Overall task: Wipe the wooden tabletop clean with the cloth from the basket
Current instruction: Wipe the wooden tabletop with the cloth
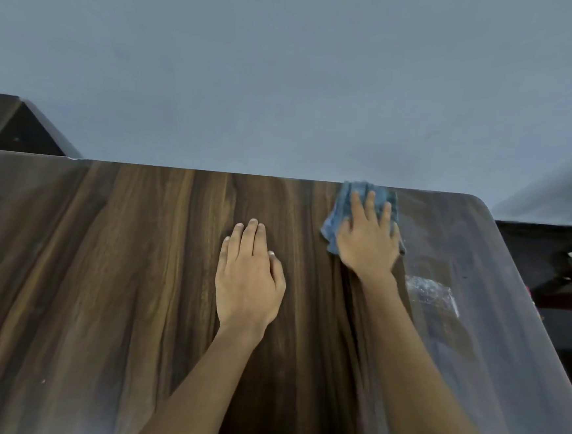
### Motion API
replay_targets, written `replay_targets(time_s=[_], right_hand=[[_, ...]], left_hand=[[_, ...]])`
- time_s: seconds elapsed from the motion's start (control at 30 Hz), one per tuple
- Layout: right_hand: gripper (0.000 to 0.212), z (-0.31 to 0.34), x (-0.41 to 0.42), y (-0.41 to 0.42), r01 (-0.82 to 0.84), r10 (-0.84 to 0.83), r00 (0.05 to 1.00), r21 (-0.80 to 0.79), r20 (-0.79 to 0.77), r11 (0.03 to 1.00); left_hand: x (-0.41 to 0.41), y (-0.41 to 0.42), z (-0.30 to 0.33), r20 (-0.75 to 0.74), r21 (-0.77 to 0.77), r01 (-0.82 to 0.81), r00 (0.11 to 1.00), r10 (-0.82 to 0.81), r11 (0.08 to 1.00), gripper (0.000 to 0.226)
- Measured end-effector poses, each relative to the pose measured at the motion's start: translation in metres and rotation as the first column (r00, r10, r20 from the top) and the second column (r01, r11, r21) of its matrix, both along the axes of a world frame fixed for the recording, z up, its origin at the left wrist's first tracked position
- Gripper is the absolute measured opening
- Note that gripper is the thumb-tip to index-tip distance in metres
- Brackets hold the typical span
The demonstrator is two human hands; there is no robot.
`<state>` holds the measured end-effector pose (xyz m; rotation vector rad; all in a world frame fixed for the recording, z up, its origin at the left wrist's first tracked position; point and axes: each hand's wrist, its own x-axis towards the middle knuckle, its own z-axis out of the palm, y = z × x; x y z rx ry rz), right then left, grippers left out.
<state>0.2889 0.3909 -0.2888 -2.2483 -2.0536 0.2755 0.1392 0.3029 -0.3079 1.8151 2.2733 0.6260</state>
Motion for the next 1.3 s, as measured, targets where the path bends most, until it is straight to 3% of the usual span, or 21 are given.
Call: replay_targets(time_s=[0.07,0.17,0.37,0.53,0.7,0.87,1.1,1.17,1.3], right_hand=[[0.053,0.002,-0.029,0.028,-0.064,0.063,0.998,-0.028,-0.023,0.998],[0.052,0.001,-0.072,0.033,-0.319,0.319,0.948,-0.015,-0.012,0.948],[0.055,-0.005,-0.053,-0.044,-0.526,0.528,0.849,0.058,-0.022,0.849],[0.061,-0.002,0.008,-0.076,-0.400,0.400,0.917,0.021,0.014,0.916],[0.054,0.004,0.013,-0.015,-0.158,0.161,0.984,-0.040,0.079,0.987],[0.056,0.009,-0.032,-0.021,-0.380,0.387,0.919,-0.094,0.076,0.920],[0.060,0.004,0.014,-0.168,-0.581,0.581,0.814,-0.010,0.006,0.814],[0.059,0.005,0.043,-0.181,-0.528,0.528,0.850,0.004,0.006,0.850],[0.057,0.008,0.069,-0.133,-0.250,0.252,0.967,-0.061,0.033,0.966]], left_hand=[[0.000,-0.001,0.001,0.009,0.006,-0.004,1.000,0.004,1.000,0.045],[0.000,-0.002,0.003,0.056,0.007,-0.019,0.998,0.019,1.000,0.046],[0.000,-0.004,0.009,0.137,-0.004,-0.042,0.990,0.042,0.999,0.050],[0.001,-0.006,0.008,0.091,0.001,-0.027,0.995,0.027,1.000,0.048],[0.001,-0.010,0.012,0.090,-0.010,-0.034,0.995,0.035,0.999,0.046],[0.001,-0.015,0.014,0.123,0.003,-0.028,0.992,0.028,1.000,0.043],[-0.004,-0.035,0.012,0.101,0.018,0.049,0.994,-0.051,0.999,0.046],[-0.005,-0.046,0.012,0.082,0.005,0.074,0.994,-0.074,0.997,0.046],[-0.007,-0.076,0.015,0.030,-0.037,0.158,0.987,-0.157,0.987,0.046]])
